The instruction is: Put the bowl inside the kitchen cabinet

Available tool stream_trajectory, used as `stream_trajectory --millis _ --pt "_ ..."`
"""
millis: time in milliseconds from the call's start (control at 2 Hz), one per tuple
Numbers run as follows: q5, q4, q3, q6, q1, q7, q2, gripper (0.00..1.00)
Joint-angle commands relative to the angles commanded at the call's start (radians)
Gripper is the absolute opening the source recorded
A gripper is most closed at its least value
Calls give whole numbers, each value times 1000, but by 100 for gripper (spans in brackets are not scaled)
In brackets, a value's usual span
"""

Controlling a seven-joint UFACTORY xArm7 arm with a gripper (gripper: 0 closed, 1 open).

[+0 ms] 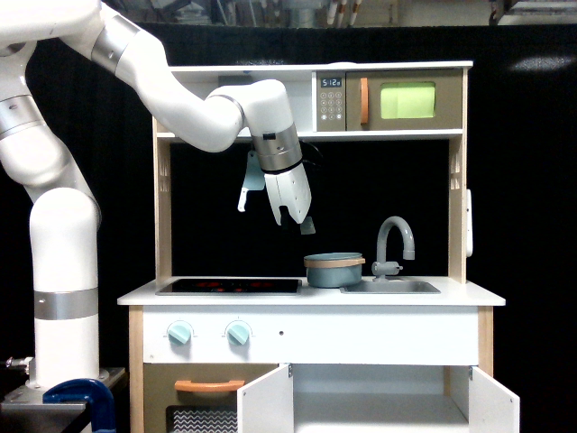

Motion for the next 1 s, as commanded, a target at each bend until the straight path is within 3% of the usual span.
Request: stream_trajectory --millis 500,1000 --pt "122 -17 -2 -91 63 -12 37 100" --pt "203 22 -66 -50 107 -164 108 100"
